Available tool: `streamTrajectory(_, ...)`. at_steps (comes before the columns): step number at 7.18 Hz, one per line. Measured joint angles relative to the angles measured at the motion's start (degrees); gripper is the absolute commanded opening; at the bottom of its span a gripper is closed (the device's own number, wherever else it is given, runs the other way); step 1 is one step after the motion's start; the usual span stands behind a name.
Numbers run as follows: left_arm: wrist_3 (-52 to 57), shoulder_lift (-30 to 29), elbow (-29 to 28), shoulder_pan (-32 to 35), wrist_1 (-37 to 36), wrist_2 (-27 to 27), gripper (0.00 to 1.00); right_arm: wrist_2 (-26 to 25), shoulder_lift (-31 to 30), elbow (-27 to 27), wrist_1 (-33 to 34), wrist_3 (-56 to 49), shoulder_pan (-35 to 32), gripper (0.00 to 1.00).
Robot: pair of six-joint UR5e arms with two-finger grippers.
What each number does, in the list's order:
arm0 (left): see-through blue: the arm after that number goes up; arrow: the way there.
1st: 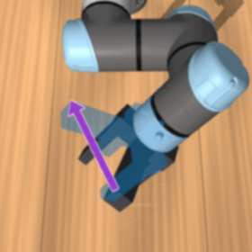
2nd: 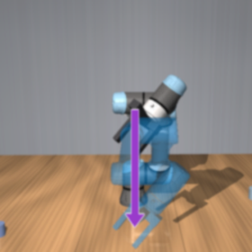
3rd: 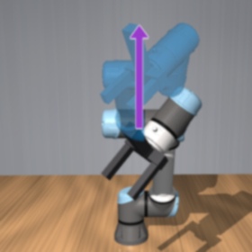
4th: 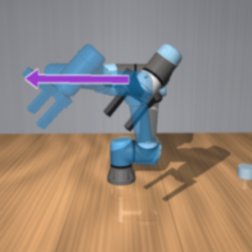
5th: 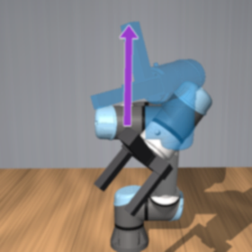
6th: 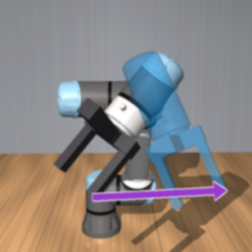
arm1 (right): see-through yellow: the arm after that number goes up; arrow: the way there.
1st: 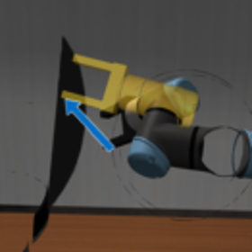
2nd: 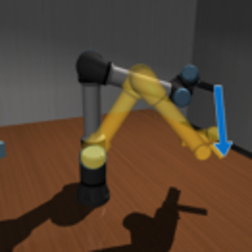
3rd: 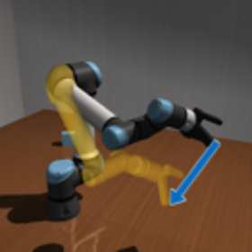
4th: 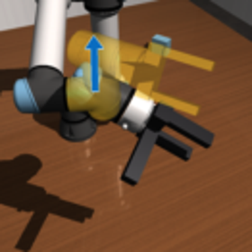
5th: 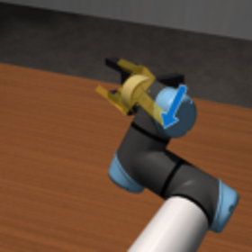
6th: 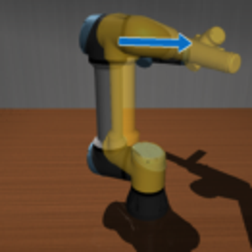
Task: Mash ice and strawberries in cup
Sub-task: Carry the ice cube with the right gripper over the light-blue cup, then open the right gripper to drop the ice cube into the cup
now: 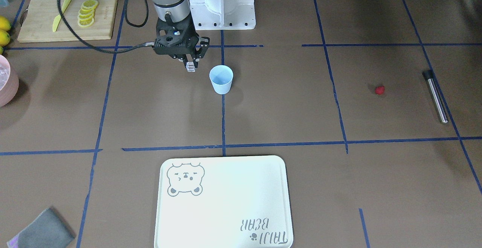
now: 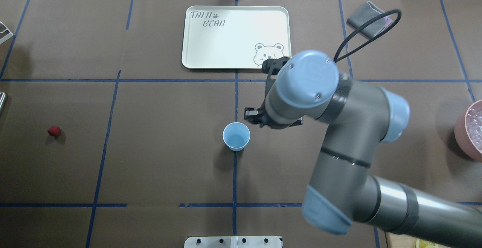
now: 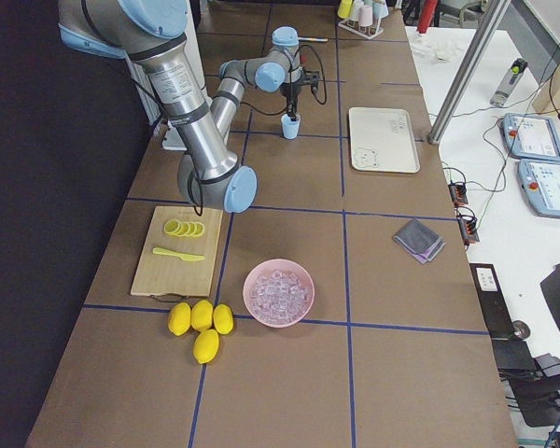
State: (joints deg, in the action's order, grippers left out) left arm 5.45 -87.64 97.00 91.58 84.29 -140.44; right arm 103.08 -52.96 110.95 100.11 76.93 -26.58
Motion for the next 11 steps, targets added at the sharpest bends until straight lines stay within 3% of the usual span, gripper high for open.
streamTrajectory(2,0.0,0.0,-0.1,0.0,0.0,0.0,1.0,-4.0,3.6,-3.5,0.1,3.1,4.1,0.01)
streamTrajectory(9,0.0,0.0,-0.3,0.0,0.0,0.0,1.0,-7.8,7.3,-11.5,-4.3,2.4,4.8,0.03)
streamTrajectory(11,0.0,0.0,-0.4,0.0,0.0,0.0,1.0,-7.7,7.7,-12.2,-5.1,2.4,4.8,0.09)
